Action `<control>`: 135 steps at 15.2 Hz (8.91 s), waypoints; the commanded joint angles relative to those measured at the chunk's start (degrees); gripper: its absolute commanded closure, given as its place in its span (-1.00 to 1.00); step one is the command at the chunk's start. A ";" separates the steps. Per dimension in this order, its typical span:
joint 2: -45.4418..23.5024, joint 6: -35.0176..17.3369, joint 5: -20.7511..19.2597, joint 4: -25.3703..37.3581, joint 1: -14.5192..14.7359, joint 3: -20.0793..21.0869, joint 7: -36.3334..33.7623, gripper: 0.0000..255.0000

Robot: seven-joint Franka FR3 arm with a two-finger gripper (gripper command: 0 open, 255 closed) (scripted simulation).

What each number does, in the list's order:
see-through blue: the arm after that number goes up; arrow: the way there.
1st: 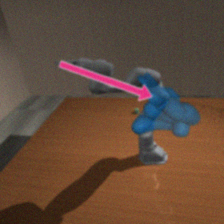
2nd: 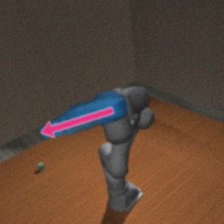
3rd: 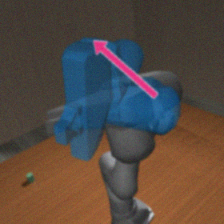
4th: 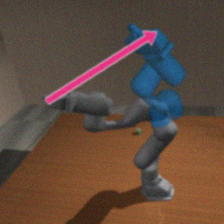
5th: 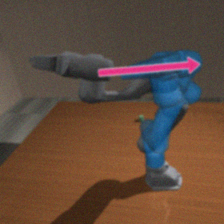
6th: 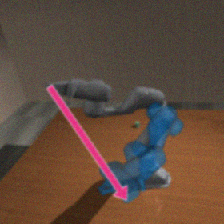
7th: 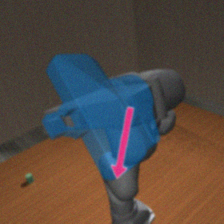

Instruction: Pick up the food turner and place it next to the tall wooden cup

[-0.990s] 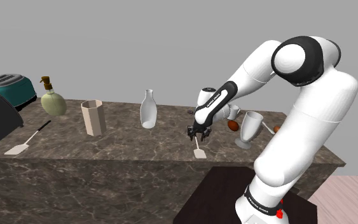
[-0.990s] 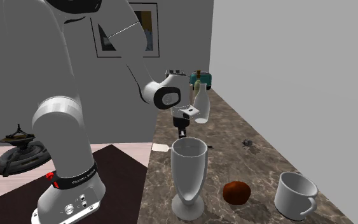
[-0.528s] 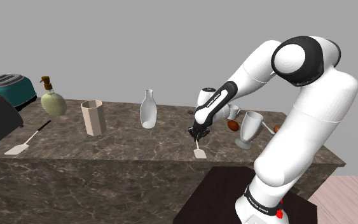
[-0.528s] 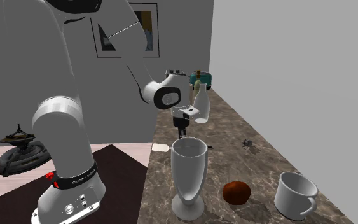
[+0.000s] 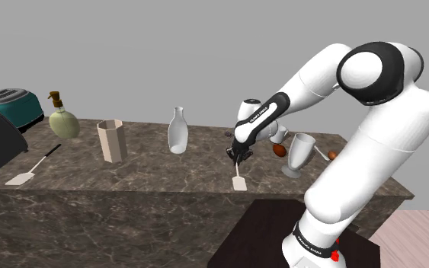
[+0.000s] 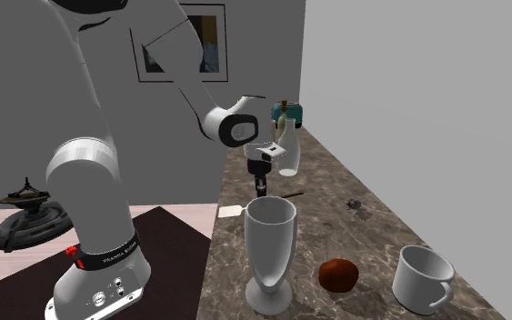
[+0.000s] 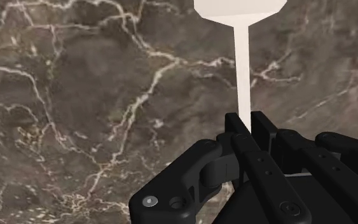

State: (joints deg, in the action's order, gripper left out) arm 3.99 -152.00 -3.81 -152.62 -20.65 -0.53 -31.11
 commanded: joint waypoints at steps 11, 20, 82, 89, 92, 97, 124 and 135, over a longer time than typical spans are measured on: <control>8.81 11.23 0.84 2.39 0.28 0.05 0.73 1.00; 13.91 19.40 1.19 5.47 0.41 0.04 1.12 1.00; -34.39 45.50 -6.61 77.71 16.46 14.13 -28.14 1.00; -35.17 40.58 -6.98 73.52 16.25 13.94 -28.66 1.00; -35.70 38.58 -7.19 72.03 16.21 13.84 -28.89 1.00; -36.82 35.38 -7.59 69.90 16.20 13.63 -29.30 1.00; -44.37 23.40 -9.79 65.32 16.79 12.20 -31.17 1.00; -40.95 27.14 -8.97 65.67 16.57 12.85 -30.71 -1.00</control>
State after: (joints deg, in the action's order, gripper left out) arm -38.19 -125.83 -13.01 -86.63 -4.03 12.13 -61.84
